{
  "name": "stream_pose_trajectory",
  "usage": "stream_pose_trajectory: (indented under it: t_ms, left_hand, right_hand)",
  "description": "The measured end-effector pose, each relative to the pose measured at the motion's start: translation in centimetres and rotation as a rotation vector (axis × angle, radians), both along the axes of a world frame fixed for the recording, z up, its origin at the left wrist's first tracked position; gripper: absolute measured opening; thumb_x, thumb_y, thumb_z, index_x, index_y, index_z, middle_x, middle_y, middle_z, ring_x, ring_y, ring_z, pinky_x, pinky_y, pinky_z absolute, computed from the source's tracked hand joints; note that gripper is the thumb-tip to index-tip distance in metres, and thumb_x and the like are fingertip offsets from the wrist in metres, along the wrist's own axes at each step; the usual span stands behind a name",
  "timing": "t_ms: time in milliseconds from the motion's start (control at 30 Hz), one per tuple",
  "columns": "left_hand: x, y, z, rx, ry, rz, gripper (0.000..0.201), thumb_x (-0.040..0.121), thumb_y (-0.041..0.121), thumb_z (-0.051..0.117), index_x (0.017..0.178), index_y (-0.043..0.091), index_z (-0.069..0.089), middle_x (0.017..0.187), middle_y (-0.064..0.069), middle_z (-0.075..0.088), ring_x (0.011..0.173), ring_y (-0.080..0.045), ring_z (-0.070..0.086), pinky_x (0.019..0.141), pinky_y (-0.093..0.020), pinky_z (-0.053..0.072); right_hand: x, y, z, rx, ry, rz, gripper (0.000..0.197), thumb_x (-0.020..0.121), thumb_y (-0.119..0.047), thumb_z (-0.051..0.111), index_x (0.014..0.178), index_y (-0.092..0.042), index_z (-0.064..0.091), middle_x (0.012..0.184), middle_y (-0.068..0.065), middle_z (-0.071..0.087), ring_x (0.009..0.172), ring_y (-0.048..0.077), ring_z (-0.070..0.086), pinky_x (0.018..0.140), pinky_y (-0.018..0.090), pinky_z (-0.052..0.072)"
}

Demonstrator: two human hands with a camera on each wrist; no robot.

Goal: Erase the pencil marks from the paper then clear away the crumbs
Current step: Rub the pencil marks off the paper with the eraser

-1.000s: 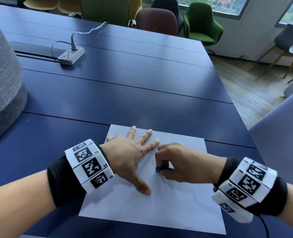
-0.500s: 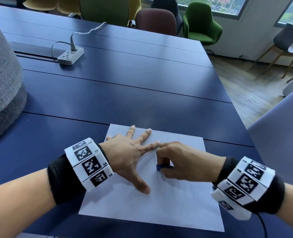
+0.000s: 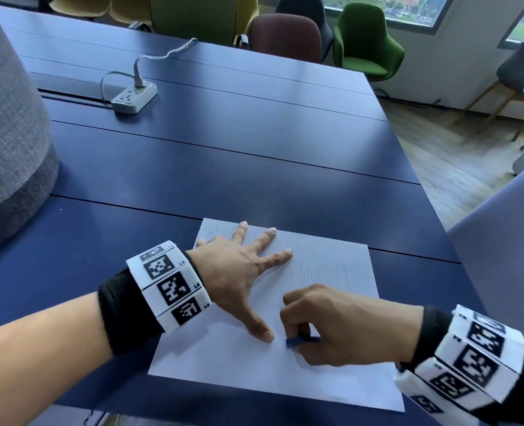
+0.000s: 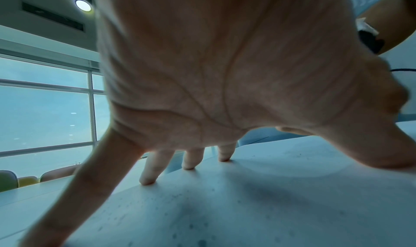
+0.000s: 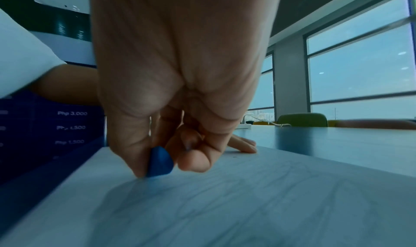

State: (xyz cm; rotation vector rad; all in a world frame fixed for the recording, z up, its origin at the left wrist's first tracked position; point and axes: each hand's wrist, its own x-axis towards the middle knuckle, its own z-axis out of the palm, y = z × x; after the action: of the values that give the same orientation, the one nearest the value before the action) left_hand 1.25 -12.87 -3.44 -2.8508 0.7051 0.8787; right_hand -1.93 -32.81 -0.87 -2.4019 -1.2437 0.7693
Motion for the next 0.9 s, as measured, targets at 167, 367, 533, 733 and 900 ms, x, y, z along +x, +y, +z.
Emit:
stream_pose_trajectory:
  t_ms: [167,367,533,733,900]
  left_hand:
    - [0.0,0.1,-0.1,-0.009,0.000,-0.003,0.132,0.045,0.095,0.059,0.142,0.057,-0.022,0.156,0.017,-0.032,0.147,-0.034,-0.022,0.107,-0.065,0.031]
    - [0.0,0.1,-0.1,-0.013,0.007,0.006,0.132,0.045,0.094,0.060,0.142,0.058,-0.022,0.156,0.017,-0.033,0.147,-0.033,-0.023,0.108,-0.065,0.029]
    - [0.1,0.1,0.0,-0.016,0.015,0.012,0.133,0.045,0.094,0.061,0.140,0.060,-0.024,0.156,0.016,-0.032,0.147,-0.033,-0.023,0.106,-0.064,0.033]
    - [-0.1,0.1,0.0,-0.015,0.012,0.012,0.132,0.046,0.093,0.062,0.142,0.058,-0.022,0.156,0.017,-0.033,0.147,-0.033,-0.023,0.107,-0.067,0.028]
    - [0.0,0.1,0.0,-0.015,0.014,0.012,0.132,0.046,0.093,0.061,0.142,0.059,-0.022,0.157,0.016,-0.032,0.147,-0.032,-0.023,0.106,-0.065,0.032]
  right_hand:
    - [1.5,-0.2,-0.2,0.044,-0.085,-0.112,0.004,0.078,-0.014,0.065,0.075,-0.013,0.062,0.078,-0.002,0.059,0.068,0.009,0.047,0.063,0.021,0.042]
    - [1.2,-0.1,0.2,-0.015,0.016,-0.073,0.002,0.075,-0.015,0.066,0.077,-0.014,0.066,0.077,-0.002,0.063,0.067,0.010,0.053,0.064,0.021,0.045]
    - [4.8,-0.3,-0.4,0.068,-0.186,-0.283,0.008,0.076,-0.014,0.066,0.071,-0.010,0.061,0.071,0.003,0.063,0.064,0.019,0.054,0.065,0.036,0.049]
    - [2.5,0.0,0.0,-0.054,0.000,-0.075,0.005,0.074,-0.013,0.066,0.073,-0.017,0.063,0.076,-0.005,0.063,0.065,0.009,0.052,0.062,0.017,0.043]
    - [5.9,-0.3,-0.4,0.036,-0.165,-0.277,0.006,0.076,-0.015,0.067,0.075,-0.010,0.064,0.074,0.004,0.066,0.065,0.019,0.056,0.066,0.037,0.051]
